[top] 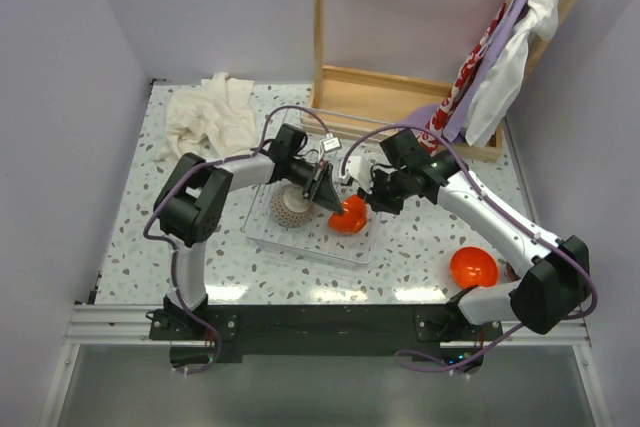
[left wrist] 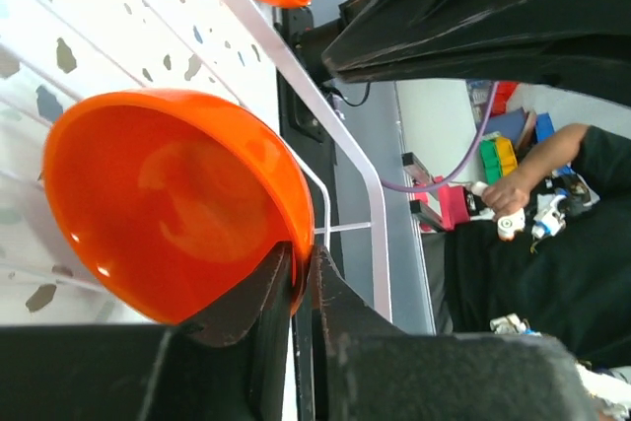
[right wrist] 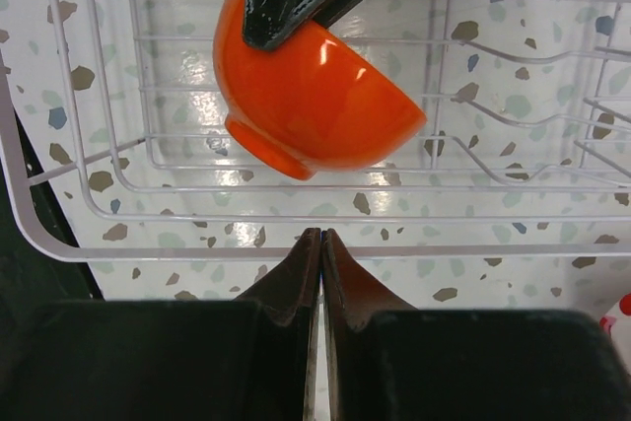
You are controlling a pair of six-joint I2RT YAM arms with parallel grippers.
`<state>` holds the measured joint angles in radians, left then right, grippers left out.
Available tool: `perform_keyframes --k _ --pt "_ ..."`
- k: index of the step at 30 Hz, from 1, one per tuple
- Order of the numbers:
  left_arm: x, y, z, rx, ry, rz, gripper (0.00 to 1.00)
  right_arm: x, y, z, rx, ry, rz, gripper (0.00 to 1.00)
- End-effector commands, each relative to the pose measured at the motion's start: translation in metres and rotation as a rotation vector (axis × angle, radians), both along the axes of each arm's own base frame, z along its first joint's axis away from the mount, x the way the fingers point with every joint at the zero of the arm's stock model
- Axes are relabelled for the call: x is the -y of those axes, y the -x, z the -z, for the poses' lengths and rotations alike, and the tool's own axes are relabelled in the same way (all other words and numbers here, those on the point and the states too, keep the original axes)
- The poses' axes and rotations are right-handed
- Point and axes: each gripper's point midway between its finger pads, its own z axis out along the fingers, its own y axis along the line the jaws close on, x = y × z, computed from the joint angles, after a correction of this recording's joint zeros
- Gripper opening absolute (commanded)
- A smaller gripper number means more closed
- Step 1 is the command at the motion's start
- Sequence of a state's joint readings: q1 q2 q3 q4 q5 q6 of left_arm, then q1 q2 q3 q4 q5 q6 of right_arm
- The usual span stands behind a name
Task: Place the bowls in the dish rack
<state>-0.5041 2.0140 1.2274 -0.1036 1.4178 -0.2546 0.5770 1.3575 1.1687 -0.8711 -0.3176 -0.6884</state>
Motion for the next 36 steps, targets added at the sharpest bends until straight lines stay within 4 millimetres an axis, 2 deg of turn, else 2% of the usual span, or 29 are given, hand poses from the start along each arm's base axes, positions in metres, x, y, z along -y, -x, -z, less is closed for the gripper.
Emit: perform_keyframes --k 1,4,8,13,21,30,33,34,36 --pt "-0.016 -0.009 0.033 0.032 -0.174 -0.119 0.17 -0.014 -0.012 -0.019 0.042 -0.059 -0.003 0.06" --pt "-0.024 -0.018 0.038 0.083 -0.217 -0.155 0.25 -0.014 -0.012 -0.018 0.036 -0.056 -0.001 0.06" --pt "-0.038 -0.035 0.045 0.151 -0.302 -0.216 0.26 -0.016 -0.013 -0.019 0.040 -0.064 0.005 0.06" --pt "-0.050 -0.048 0.038 0.222 -0.310 -0.239 0.32 -0.018 -0.014 -0.019 0.032 -0.068 0.009 0.06" --pt "-0.070 -0.037 0.033 0.258 -0.382 -0.167 0.35 -0.026 -0.016 -0.020 0.033 -0.077 0.000 0.07" --pt "-0.065 -0.061 0.009 0.411 -0.443 -0.238 0.42 -0.029 -0.018 -0.021 0.038 -0.079 -0.005 0.08" --pt "-0.061 -0.064 0.006 0.462 -0.506 -0.255 0.44 -0.029 -0.017 -0.021 0.038 -0.073 -0.007 0.08" --pt "-0.067 -0.069 0.012 0.485 -0.587 -0.284 0.47 -0.028 -0.017 -0.020 0.037 -0.071 -0.007 0.08" --pt "-0.064 -0.066 0.007 0.528 -0.632 -0.291 0.49 -0.028 -0.017 -0.021 0.038 -0.069 -0.005 0.08"
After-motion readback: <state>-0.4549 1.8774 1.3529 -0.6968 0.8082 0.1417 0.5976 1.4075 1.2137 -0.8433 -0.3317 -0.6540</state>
